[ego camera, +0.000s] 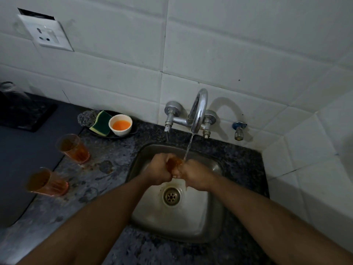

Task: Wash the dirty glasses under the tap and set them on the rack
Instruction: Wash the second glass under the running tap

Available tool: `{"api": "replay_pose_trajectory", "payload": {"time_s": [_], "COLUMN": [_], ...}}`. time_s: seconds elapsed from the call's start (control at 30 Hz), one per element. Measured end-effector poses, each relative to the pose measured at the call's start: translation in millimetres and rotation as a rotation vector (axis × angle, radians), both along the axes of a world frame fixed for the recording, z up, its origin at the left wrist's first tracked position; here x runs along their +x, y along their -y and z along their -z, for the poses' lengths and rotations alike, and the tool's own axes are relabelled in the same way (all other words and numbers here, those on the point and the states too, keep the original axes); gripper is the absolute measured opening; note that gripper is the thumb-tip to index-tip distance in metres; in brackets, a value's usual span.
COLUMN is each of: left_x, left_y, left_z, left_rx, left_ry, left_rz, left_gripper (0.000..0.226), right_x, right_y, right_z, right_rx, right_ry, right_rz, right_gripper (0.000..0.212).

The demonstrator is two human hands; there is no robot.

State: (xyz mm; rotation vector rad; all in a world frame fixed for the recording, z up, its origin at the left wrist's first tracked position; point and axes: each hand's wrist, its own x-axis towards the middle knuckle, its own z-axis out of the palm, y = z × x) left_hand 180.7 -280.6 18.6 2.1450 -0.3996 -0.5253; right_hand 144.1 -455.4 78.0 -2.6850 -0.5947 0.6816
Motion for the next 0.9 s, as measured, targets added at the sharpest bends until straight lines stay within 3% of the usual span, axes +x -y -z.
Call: {"api": "replay_pose_trajectory", "payload": {"time_s": [0.1,0.3,0.37,0.43,0.53,0.6,0.73,0.8,0.9], "left_x": [10.3,33.2,32.9,24.0,5.7,-4.0,-24.7,-32.1,-34.1], "left_y": [-9.4,-12.3,-13.3,-10.2,-5.1,-3.6,4.9,11.0,20.1], "left_z": [-9.3,-48.3,-48.6,-43.3,-21.9,-2.5,17.6,27.7,32.2], "left_rx": [0.145,0.071,0.079,0.102,0.036,-0.016,0.017,0.067,0.034], "left_ry": [-0.228,-0.397,-0.334,-0.186,0.017,0.114,0.26,0.331,0.389], "left_rz": [0.252,0.502,0.385,0.189,0.001,-0.052,-0.182,-0.229,-0.248], "left_gripper": [0.054,0.038,0.043,0.053,0.052,0.048,0.028,0.03,0.036], "right_x": [11.2,43.7,41.2,27.8,0.3,-12.9,-10.5,-0.7,9.6], "right_y": [9.6,19.1,17.0,11.1,-1.8,-12.6,-33.2,-39.1,-50.7], "right_z": [-15.4,-28.5,-33.5,-25.6,-7.7,-0.5,-6.8,-16.8,-20.8], "right_rx": [-0.356,-0.452,-0.353,-0.135,0.175,0.33,0.576,0.693,0.811], "right_ry": [0.038,0.22,0.158,-0.027,-0.198,-0.366,-0.676,-0.739,-0.668], "right_rz": [-0.249,-0.601,-0.332,0.053,0.343,0.566,0.993,1.19,1.384], "right_gripper": [0.018,0.028,0.018,0.015,0.021,0.007,0.026,0.023,0.023]}}
